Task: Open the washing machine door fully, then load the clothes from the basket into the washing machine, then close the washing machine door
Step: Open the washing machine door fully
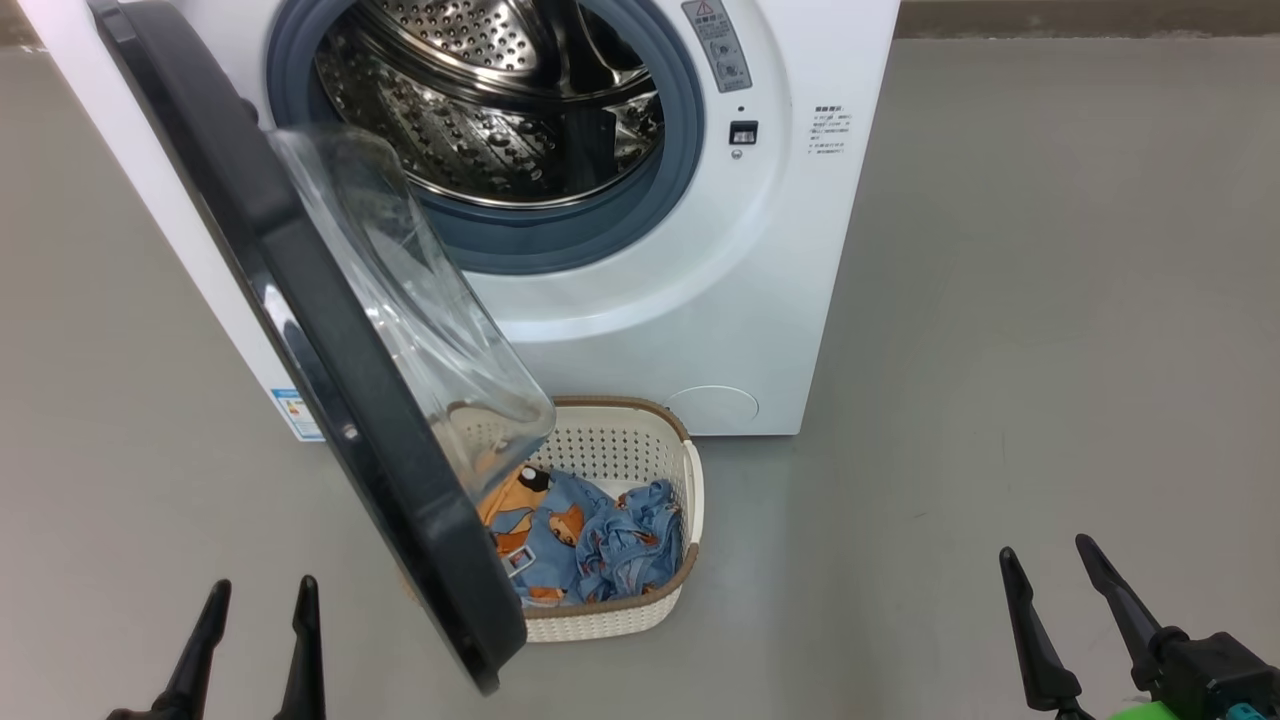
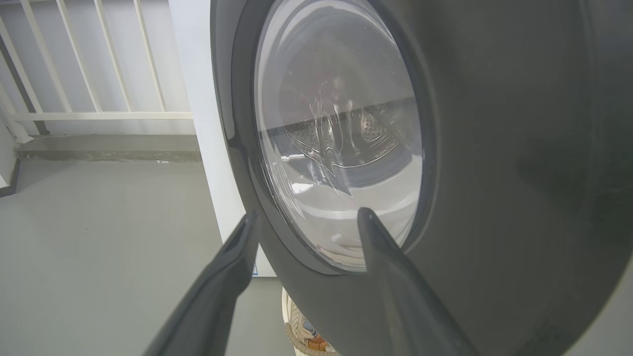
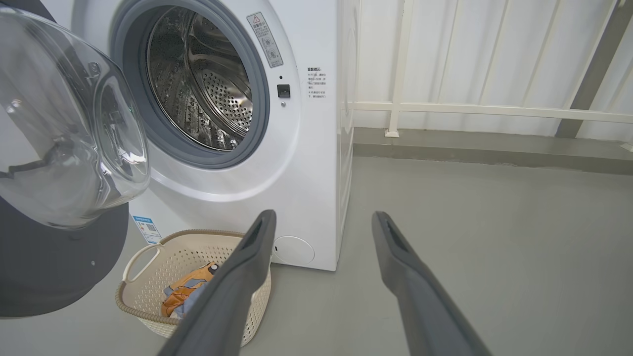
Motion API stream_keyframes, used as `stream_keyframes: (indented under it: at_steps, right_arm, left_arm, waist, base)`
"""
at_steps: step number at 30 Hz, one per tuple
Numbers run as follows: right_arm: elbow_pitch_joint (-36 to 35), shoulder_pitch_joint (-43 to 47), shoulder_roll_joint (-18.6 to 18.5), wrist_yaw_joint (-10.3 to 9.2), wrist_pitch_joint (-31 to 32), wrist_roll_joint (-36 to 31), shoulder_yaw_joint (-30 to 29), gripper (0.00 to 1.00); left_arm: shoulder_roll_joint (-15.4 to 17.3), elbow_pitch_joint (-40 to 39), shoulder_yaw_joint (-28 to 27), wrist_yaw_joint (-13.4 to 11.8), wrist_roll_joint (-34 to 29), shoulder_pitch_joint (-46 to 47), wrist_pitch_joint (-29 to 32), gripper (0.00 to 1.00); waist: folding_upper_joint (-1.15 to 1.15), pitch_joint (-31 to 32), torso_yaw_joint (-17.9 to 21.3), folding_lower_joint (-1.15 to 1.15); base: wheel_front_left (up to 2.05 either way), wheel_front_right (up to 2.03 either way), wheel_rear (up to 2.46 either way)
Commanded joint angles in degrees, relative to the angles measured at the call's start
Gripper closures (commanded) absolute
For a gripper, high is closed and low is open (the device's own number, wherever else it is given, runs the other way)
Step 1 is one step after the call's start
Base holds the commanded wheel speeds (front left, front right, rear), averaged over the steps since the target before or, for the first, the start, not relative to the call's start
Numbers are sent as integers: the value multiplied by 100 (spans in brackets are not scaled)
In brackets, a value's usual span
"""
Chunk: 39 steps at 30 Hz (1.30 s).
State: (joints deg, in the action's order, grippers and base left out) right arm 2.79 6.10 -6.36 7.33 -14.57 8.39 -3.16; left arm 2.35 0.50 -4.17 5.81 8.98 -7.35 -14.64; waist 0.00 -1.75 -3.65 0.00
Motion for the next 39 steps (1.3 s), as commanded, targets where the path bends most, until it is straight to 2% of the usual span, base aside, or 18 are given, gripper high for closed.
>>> stream_keyframes:
  at_steps: [1, 26, 27, 28, 29, 34, 39]
  right_arm:
    - [-153, -92, -43, 16, -42, -74, 107, 0]
    - [-79, -200, -26, 16, -42, 12, 200, 0]
    - [-81, -200, -23, 16, -42, 11, 199, 0]
    - [-82, -199, -21, 16, -42, 11, 196, 0]
    - [-85, -201, -18, 16, -42, 12, 192, 0]
    - [-76, -207, -10, 16, -42, 22, 175, 0]
    - [-75, -201, 16, 16, -42, 36, 137, 0]
  left_arm:
    - [53, -112, -188, -10, 36, 150, -36, 0]
    - [53, -15, -254, 139, -19, 348, -36, 0]
    - [53, -11, -251, 141, -18, 345, -36, 12]
    - [53, -7, -247, 144, -13, 343, -36, 75]
    - [53, -5, -240, 146, -10, 345, -36, 100]
    - [53, -151, -297, 156, 61, 428, -36, 100]
    - [53, -878, -531, 159, 64, 658, -36, 100]
  waist:
    - [0, 10, 1, 0]
    - [0, -73, 26, 0]
    - [0, -74, 25, 0]
    - [0, -78, 23, 0]
    - [0, -83, 19, 0]
    - [0, -106, 2, 0]
    - [0, -106, -18, 0]
  base:
    - [0, 0, 0]
    - [0, 0, 0]
    - [0, 0, 0]
    - [0, 0, 0]
    - [0, 0, 0]
    - [0, 0, 0]
    - [0, 0, 0]
